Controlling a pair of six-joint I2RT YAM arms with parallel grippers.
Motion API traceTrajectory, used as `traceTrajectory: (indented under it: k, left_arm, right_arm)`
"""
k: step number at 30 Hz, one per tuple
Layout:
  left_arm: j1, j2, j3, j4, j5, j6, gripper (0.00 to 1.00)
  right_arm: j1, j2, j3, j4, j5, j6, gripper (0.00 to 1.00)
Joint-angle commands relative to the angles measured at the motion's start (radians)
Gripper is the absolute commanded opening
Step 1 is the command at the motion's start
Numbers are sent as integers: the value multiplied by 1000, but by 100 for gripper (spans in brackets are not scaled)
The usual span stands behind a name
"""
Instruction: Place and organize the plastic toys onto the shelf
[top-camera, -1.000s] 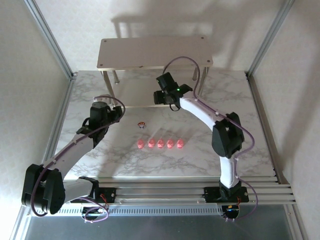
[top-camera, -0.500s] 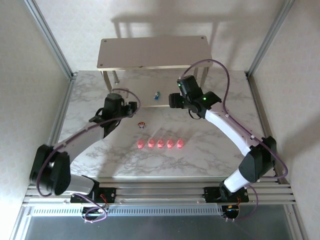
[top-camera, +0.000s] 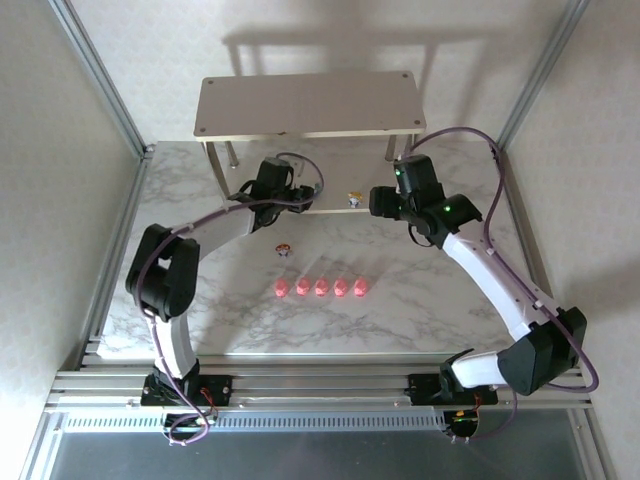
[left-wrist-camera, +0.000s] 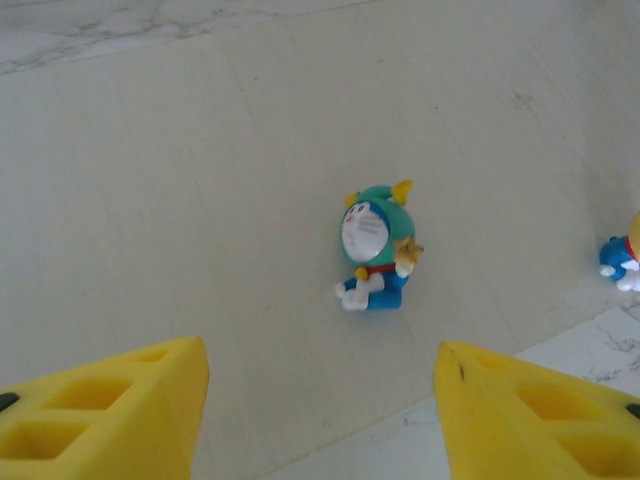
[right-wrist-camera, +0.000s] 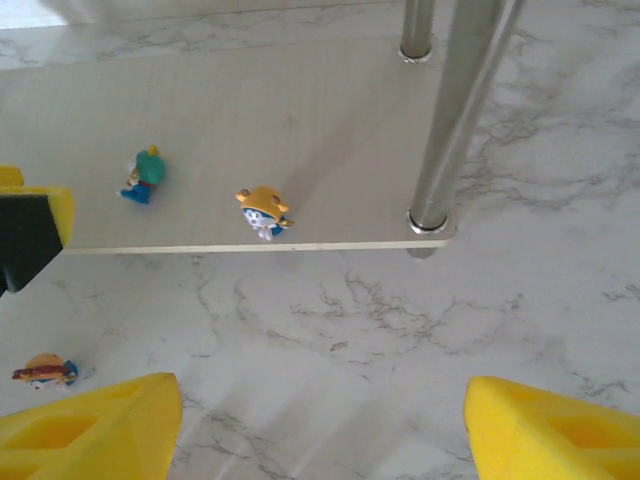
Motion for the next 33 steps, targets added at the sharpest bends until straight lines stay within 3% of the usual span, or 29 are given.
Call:
traceTrajectory:
  k: [1, 24, 33]
  left_arm:
    - [-7, 50, 86, -67, 37, 30, 62]
    - [-7, 269, 340, -193, 45, 39, 57]
    - [-7, 319, 408, -248, 64, 49, 40]
  right_arm:
    - [-19, -22, -27, 20, -33, -1, 75]
    - [-63, -9, -64, 69, -83, 10, 75]
    - [-73, -9, -72, 72, -92, 15, 75]
